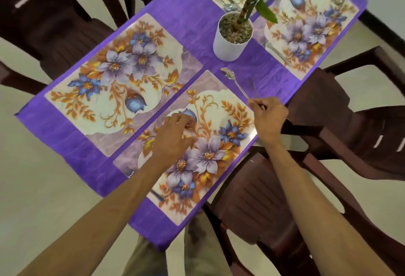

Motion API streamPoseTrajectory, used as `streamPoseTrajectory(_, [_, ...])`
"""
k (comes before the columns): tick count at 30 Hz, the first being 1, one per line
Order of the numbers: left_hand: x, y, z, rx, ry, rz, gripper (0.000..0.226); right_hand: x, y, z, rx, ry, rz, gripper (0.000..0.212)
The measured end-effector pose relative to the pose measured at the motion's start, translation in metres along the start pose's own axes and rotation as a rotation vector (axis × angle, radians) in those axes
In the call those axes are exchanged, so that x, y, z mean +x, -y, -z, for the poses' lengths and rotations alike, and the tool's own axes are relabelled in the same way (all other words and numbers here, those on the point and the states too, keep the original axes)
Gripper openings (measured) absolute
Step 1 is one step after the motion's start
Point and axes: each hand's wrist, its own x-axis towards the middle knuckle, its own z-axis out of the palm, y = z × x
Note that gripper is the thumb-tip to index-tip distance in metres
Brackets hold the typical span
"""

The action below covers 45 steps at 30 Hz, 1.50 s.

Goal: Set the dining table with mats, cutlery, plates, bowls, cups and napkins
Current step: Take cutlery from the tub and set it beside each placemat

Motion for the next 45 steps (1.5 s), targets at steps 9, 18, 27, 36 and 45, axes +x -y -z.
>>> streamPoseTrajectory(9, [0.015,-0.002,-0.016,0.132,-0.031,0.059,0.057,0.013,-0.038,-0.040,-0.088,0.077,0.030,0.018])
streamPoseTrajectory(18, [0.018,-0.003,-0.015,0.094,-0.050,0.072,0.055,0.012,-0.043,-0.047,-0.076,0.073,0.036,0.018])
streamPoseTrajectory(27, [0.017,-0.006,-0.013,0.092,-0.060,0.081,0.055,0.004,-0.056,-0.042,-0.035,0.096,0.090,0.022])
streamPoseTrajectory(36, [0.018,-0.006,-0.013,0.088,-0.059,0.097,0.055,0.000,-0.055,-0.044,-0.177,0.101,0.090,0.027])
streamPoseTrajectory(45, [0.018,-0.003,-0.015,0.094,-0.064,0.095,0.056,0.009,-0.046,-0.046,-0.347,0.150,0.162,0.034])
